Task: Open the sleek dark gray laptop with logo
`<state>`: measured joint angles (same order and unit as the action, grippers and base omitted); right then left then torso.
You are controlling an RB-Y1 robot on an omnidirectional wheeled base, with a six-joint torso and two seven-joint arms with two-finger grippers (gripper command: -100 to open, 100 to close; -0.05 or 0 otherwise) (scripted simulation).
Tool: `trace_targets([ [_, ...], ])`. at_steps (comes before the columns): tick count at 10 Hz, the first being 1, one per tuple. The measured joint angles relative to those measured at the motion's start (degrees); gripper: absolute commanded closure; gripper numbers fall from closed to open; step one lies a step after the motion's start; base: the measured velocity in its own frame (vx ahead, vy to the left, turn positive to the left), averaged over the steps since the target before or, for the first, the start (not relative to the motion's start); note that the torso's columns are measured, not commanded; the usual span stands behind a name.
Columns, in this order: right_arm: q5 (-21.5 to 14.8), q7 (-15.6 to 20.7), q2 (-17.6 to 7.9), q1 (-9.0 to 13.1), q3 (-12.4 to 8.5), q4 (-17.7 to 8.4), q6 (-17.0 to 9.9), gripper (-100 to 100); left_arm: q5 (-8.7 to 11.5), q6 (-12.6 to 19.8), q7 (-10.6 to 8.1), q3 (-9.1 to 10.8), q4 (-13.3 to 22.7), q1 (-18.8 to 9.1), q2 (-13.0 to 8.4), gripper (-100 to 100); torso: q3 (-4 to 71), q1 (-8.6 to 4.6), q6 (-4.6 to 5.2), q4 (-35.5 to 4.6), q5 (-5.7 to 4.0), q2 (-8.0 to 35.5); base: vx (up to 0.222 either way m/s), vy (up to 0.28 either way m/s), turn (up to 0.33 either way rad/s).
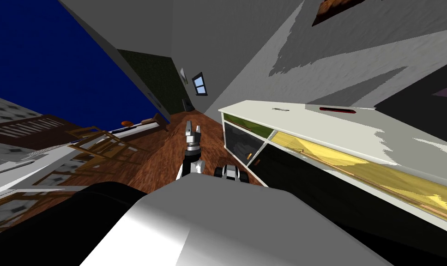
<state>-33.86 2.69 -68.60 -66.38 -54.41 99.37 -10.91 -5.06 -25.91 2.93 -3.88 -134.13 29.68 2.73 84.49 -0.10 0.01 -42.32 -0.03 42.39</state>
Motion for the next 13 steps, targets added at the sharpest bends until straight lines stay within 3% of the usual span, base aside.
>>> trace_targets([
  [4,-1.7,-0.2,-3.5,-5.1,1.2,-3.0,-4.1,-100,0.0,0.0,0.0,0.0,0.0,0.0,0.0,0,0.1,0.15,-0.01,0.0,0.06,-0.1,0.094,0.014,0.065],
  [6,-1.3,-0.4,-3.9,-5.7,0.6,-3.2,-4.2,-100,0.0,0.0,0.0,0.01,0.0,0.0,0.0,0,0.1,-0.14,0.01,0.0,-0.03,-0.1,0.084,-0.053,-0.008],
  [7,-1.3,-0.4,-4.0,-5.8,0.5,-3.2,-4.1,100,0.0,0.0,0.0,0.01,0.0,0.0,0.0,0,0.0,-0.01,-0.02,0.0,-0.03,0.0,0.01,-0.012,-0.018],
  [13,4.7,-4.6,-3.2,-2.9,-0.1,-5.6,-1.3,100,0.0,0.0,0.0,0.0,0.0,0.0,0.0,0,0.1,0.17,0.04,0.0,0.11,-0.1,-0.021,0.0,0.017],
])
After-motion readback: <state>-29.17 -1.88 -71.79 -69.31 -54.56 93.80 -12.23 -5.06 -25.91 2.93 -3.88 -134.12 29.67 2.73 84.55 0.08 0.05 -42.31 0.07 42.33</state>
